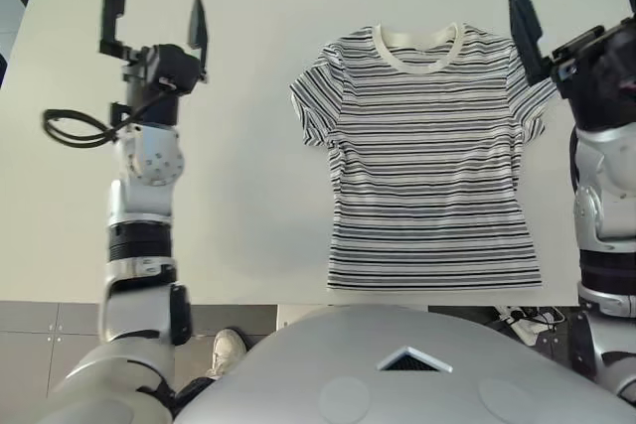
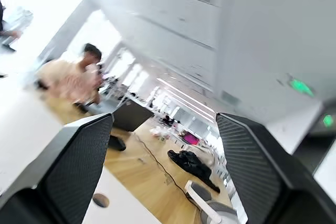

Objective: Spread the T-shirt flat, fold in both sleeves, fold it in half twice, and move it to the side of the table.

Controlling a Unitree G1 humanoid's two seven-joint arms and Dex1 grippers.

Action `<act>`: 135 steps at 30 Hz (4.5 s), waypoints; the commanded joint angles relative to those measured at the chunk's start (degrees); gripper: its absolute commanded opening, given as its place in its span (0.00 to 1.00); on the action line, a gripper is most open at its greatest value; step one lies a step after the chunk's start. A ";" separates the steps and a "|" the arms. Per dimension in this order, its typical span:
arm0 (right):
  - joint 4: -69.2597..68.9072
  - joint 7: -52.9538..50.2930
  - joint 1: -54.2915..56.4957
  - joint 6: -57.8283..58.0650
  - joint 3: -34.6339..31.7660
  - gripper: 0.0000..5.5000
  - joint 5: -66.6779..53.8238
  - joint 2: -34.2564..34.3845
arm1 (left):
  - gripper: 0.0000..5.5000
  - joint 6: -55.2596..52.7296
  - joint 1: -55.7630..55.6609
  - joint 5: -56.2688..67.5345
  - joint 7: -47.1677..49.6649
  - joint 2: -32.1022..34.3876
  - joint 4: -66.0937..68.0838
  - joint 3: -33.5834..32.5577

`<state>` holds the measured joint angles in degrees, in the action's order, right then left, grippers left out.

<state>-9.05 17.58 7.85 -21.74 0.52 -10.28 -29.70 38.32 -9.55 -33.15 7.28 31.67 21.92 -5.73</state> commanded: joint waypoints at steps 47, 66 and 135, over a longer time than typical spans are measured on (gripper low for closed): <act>19.43 -7.01 7.64 -9.33 -2.93 0.65 14.18 8.27 | 0.56 -0.51 -25.19 -27.92 4.86 2.63 29.84 48.73; 18.26 -5.83 6.54 -9.43 -3.64 0.65 13.75 7.74 | 0.29 -2.18 -27.06 -25.84 8.31 0.02 35.20 50.00; 49.30 -20.03 6.08 2.73 -1.36 0.65 49.28 -23.56 | 0.52 -4.79 -25.51 -16.84 23.31 -9.41 18.81 38.97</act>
<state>36.39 -3.27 11.77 -19.73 -4.14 36.02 -50.49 34.47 -37.19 -50.83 29.34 19.97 45.08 35.79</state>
